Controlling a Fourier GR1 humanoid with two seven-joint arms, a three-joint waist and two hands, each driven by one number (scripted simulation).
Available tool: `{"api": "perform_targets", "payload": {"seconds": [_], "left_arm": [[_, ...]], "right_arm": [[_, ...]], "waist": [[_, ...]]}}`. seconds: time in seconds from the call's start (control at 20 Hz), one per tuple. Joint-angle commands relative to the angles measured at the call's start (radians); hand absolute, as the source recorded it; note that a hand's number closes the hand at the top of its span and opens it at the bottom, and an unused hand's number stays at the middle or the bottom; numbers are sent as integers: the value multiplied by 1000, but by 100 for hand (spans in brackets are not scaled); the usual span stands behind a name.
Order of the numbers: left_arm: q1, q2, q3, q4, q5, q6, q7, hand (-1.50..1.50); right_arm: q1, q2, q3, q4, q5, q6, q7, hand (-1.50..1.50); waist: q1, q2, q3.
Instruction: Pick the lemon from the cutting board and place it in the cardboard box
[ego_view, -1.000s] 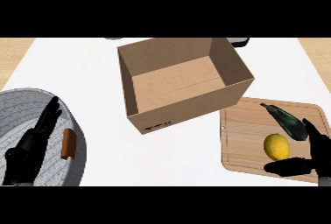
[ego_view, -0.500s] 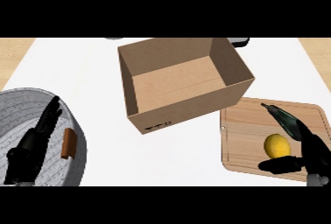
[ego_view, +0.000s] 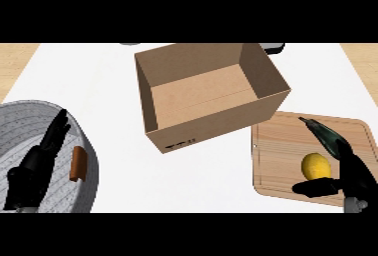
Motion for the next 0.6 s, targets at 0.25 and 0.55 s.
{"api": "perform_targets", "payload": {"seconds": [0.25,0.55], "left_arm": [[-86,-69,-20,145,-12,-3,-14,0],[-72,-56,-9,135,-2,1,-16,0]], "right_arm": [[-29,-2,-44,57,-18,38,-16,-150],[-55,27,-39,128,-6,28,-38,-150]], "waist": [[-15,20,-28],[-8,19,-28]]}}
